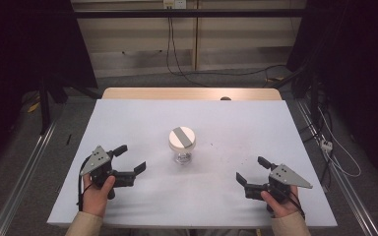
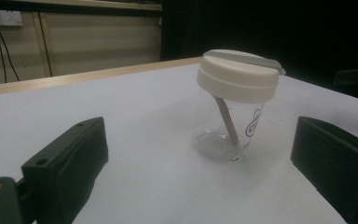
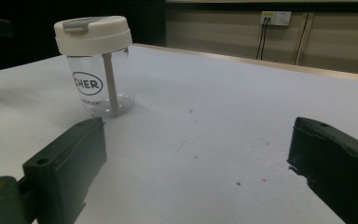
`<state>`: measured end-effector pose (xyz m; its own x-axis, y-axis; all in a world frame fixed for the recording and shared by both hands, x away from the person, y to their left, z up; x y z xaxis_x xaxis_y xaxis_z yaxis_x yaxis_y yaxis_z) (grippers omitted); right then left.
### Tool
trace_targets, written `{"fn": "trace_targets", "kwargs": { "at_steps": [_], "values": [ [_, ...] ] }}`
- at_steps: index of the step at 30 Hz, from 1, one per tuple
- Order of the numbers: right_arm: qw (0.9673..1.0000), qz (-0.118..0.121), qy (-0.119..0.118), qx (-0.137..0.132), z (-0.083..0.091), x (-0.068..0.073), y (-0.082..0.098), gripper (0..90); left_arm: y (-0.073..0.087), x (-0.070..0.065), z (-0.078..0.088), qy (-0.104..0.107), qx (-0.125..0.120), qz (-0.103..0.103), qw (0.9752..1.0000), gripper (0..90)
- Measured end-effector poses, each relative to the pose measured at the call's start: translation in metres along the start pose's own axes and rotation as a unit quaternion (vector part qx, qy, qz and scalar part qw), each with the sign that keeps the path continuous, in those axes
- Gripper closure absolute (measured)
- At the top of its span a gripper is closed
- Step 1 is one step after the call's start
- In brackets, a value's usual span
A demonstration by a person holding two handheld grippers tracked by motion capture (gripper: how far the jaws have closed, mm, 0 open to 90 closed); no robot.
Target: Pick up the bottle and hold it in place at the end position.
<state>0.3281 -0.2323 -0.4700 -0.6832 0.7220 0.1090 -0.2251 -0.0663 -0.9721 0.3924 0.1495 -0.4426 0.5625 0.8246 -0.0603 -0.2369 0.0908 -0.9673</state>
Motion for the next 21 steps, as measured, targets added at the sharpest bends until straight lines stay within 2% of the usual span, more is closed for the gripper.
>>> {"fn": "trace_targets", "kwargs": {
  "at_steps": [5,11,16,19,21],
  "values": [
    [1.0000,-0.001,0.001,-0.002,0.001,-0.001,0.000,4.2,-0.002,-0.010,-0.013,0.015,0.005,-0.002,0.9999,3.3],
    [1.0000,-0.002,0.001,-0.001,0.001,-0.001,0.000,4.5,-0.003,-0.016,-0.020,0.018,0.006,-0.003,0.9998,3.5],
    [1.0000,-0.002,0.001,-0.001,0.001,-0.001,0.000,4.7,-0.006,-0.021,-0.028,0.017,0.002,-0.020,0.9996,3.8],
    [1.0000,-0.001,0.000,0.000,0.000,-0.001,0.000,4.7,-0.006,-0.024,-0.031,0.021,0.006,-0.019,0.9996,3.8],
    [1.0000,-0.002,-0.001,0.000,0.000,0.000,0.000,4.7,-0.006,-0.027,-0.036,0.023,0.009,-0.030,0.9992,3.8]
  ]
}}
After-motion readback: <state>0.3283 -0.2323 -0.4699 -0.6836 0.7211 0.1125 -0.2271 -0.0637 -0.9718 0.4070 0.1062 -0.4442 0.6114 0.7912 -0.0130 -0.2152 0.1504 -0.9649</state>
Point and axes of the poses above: each handheld gripper's, and its own axes: z roughly backward along the jaws, y roughly out of its underside, x roughly to its left, the point moved 7 cm from there along -z, roughly forward along the jaws, and after that the axes turned 15 degrees about -y, right-handed, at the moved point
